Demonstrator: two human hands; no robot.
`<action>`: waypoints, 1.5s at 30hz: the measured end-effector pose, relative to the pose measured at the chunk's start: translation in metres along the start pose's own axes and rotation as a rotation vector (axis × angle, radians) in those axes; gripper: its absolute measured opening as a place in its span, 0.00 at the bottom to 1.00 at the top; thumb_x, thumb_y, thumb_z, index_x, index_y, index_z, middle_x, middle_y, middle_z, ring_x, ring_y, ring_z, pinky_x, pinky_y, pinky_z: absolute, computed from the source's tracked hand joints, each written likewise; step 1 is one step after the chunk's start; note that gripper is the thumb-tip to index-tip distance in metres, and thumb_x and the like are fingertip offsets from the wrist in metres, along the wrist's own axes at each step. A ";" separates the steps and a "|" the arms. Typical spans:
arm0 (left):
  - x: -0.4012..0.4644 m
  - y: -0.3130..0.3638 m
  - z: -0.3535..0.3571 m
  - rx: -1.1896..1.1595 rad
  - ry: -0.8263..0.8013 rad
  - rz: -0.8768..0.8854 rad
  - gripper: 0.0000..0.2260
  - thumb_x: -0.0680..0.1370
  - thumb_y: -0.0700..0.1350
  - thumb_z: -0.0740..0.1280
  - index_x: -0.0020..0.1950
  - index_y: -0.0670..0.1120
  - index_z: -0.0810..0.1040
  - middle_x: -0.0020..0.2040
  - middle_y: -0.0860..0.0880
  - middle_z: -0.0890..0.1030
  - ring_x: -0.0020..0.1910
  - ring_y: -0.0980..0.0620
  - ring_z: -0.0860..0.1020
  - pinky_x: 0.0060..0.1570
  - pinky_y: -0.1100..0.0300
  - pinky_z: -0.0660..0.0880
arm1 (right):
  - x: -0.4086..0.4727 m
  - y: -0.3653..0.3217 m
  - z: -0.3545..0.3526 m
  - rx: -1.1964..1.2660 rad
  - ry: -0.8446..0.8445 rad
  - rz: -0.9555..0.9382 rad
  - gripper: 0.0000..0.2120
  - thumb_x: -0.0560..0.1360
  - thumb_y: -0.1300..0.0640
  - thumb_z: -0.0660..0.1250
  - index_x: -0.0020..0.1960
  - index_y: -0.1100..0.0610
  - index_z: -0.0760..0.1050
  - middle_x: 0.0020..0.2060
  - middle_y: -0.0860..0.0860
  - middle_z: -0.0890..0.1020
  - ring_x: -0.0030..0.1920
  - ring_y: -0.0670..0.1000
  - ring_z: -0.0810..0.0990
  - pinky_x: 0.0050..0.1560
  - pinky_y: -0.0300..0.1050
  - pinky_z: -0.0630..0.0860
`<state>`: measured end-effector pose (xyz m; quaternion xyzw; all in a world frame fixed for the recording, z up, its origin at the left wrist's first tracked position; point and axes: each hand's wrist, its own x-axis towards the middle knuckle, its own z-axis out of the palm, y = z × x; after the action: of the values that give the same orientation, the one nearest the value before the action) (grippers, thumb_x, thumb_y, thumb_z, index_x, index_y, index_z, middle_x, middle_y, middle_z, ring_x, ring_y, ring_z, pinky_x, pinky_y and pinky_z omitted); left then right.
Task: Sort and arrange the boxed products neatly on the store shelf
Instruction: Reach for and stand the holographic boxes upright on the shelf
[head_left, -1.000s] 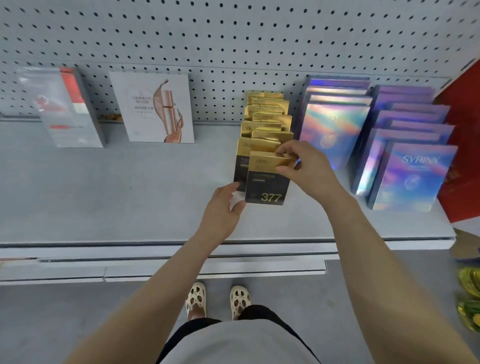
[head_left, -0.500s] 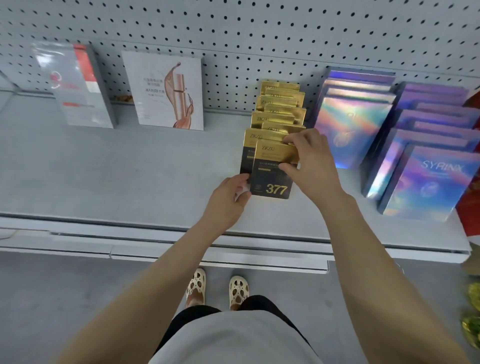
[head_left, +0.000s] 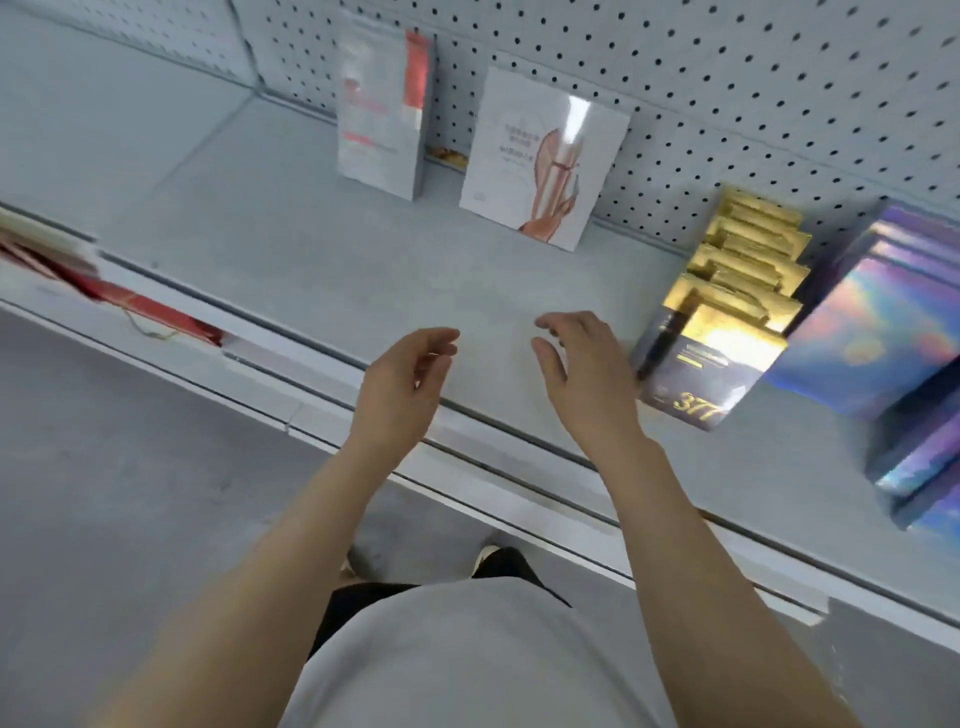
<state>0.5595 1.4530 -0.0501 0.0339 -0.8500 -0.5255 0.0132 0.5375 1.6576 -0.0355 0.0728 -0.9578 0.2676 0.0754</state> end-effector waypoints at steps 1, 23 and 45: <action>-0.002 -0.011 -0.020 0.004 0.040 -0.028 0.12 0.80 0.41 0.63 0.61 0.52 0.78 0.51 0.57 0.83 0.50 0.62 0.79 0.51 0.69 0.74 | 0.004 -0.017 0.016 0.019 -0.047 -0.024 0.12 0.81 0.55 0.63 0.62 0.57 0.77 0.56 0.54 0.79 0.56 0.55 0.77 0.57 0.47 0.72; -0.006 -0.269 -0.464 0.076 0.480 -0.365 0.11 0.81 0.42 0.63 0.60 0.53 0.78 0.48 0.62 0.79 0.46 0.69 0.76 0.42 0.79 0.68 | 0.136 -0.437 0.328 0.127 -0.365 -0.412 0.12 0.81 0.52 0.62 0.62 0.54 0.76 0.55 0.51 0.80 0.54 0.52 0.77 0.52 0.44 0.74; 0.347 -0.393 -0.807 0.353 0.266 -0.095 0.15 0.79 0.42 0.66 0.65 0.48 0.76 0.59 0.50 0.77 0.54 0.50 0.77 0.56 0.58 0.71 | 0.468 -0.699 0.518 -0.189 -0.381 0.084 0.38 0.71 0.34 0.70 0.67 0.62 0.67 0.60 0.63 0.74 0.60 0.65 0.73 0.58 0.55 0.70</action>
<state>0.2781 0.5326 -0.0452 0.1450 -0.9169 -0.3597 0.0944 0.1508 0.7486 -0.0371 0.0748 -0.9778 0.1608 -0.1117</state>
